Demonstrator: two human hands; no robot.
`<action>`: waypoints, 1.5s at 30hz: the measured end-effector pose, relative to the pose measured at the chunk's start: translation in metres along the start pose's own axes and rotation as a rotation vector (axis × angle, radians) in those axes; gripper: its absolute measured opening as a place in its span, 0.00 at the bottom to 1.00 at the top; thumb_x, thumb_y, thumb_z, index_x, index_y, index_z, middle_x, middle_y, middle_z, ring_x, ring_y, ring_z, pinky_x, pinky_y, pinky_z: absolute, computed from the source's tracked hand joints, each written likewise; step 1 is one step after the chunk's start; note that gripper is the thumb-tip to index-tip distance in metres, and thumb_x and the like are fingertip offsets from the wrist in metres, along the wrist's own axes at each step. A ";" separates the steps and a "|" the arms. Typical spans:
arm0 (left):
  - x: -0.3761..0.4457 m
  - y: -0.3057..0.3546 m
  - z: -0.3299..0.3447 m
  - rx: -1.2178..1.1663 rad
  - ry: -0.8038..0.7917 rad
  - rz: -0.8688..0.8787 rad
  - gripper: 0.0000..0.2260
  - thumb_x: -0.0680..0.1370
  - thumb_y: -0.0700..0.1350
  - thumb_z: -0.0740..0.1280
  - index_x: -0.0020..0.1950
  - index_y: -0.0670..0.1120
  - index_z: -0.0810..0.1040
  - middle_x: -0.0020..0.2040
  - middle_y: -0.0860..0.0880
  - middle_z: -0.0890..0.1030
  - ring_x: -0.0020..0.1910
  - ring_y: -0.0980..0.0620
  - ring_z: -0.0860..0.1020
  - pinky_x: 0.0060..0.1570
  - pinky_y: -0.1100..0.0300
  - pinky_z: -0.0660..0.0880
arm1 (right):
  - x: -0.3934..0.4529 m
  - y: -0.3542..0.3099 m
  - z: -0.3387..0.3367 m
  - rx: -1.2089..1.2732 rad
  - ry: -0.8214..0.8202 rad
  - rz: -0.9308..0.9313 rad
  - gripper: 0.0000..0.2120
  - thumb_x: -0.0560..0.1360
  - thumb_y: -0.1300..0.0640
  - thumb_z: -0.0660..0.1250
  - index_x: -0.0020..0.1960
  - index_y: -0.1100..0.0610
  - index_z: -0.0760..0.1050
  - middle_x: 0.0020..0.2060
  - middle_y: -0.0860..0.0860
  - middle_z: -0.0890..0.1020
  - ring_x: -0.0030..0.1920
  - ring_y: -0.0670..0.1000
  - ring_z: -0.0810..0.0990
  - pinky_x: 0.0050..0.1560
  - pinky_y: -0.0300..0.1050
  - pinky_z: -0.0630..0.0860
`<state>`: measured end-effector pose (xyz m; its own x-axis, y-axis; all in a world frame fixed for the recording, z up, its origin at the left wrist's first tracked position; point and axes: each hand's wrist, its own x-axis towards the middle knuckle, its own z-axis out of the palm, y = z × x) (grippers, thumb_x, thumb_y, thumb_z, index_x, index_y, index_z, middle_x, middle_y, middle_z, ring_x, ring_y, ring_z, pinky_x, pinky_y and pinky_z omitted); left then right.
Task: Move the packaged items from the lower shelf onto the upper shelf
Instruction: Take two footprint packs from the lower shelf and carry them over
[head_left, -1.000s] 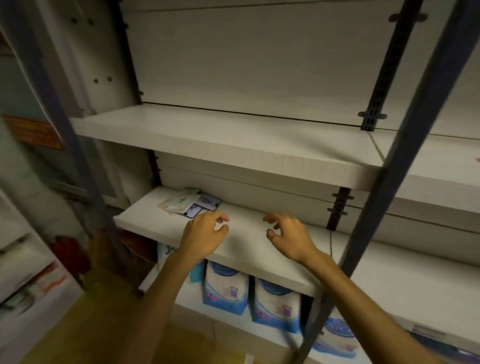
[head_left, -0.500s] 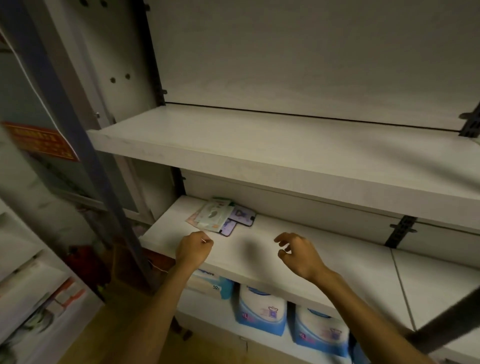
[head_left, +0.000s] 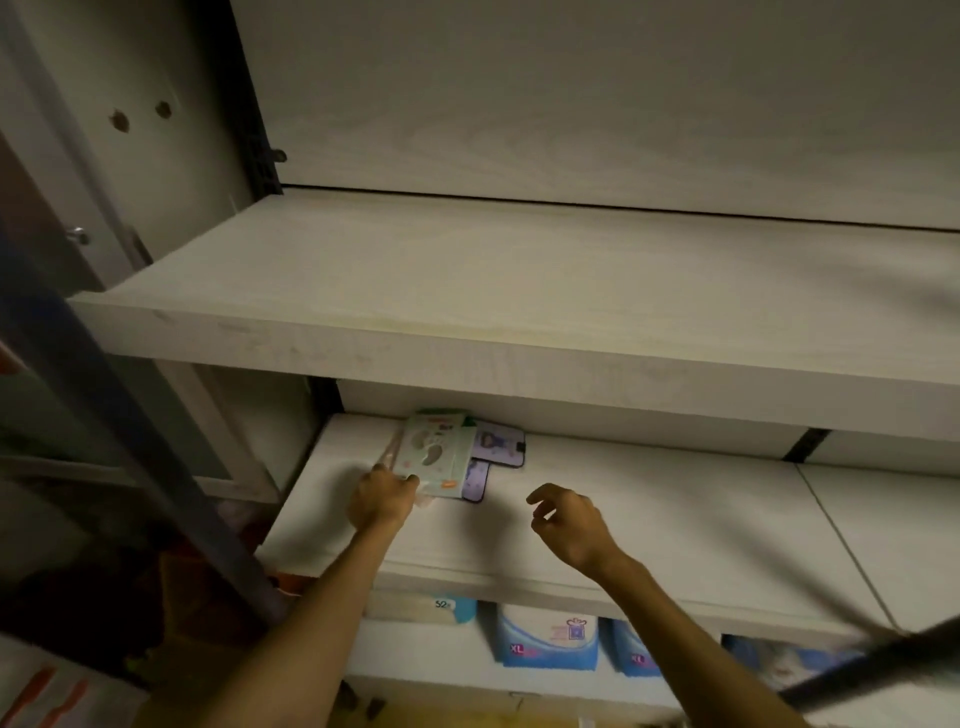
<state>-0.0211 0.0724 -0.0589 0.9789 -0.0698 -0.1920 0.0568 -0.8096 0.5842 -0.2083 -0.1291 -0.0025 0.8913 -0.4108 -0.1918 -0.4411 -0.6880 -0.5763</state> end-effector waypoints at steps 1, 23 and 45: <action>0.009 0.000 0.002 0.010 -0.006 -0.011 0.25 0.72 0.60 0.68 0.64 0.49 0.78 0.52 0.44 0.82 0.45 0.44 0.81 0.43 0.52 0.81 | 0.004 -0.005 0.006 0.007 0.001 0.022 0.14 0.75 0.57 0.66 0.61 0.51 0.77 0.51 0.47 0.84 0.49 0.49 0.82 0.50 0.42 0.76; 0.052 -0.022 -0.035 -0.960 -0.339 -0.263 0.14 0.80 0.38 0.68 0.65 0.39 0.73 0.61 0.39 0.80 0.54 0.41 0.81 0.39 0.57 0.79 | 0.088 -0.075 0.099 0.241 0.009 0.337 0.21 0.78 0.45 0.66 0.63 0.59 0.72 0.57 0.56 0.80 0.50 0.53 0.77 0.52 0.44 0.75; -0.009 -0.032 -0.049 -1.013 -0.753 -0.084 0.17 0.78 0.34 0.70 0.63 0.50 0.76 0.60 0.44 0.83 0.59 0.44 0.83 0.60 0.50 0.79 | 0.002 -0.027 0.057 1.256 0.222 0.478 0.15 0.77 0.73 0.63 0.62 0.68 0.71 0.56 0.67 0.80 0.52 0.64 0.83 0.44 0.50 0.84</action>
<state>-0.0222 0.1274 -0.0374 0.6298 -0.6233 -0.4636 0.5641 -0.0433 0.8246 -0.1891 -0.0771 -0.0328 0.5917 -0.6221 -0.5127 -0.2012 0.5019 -0.8412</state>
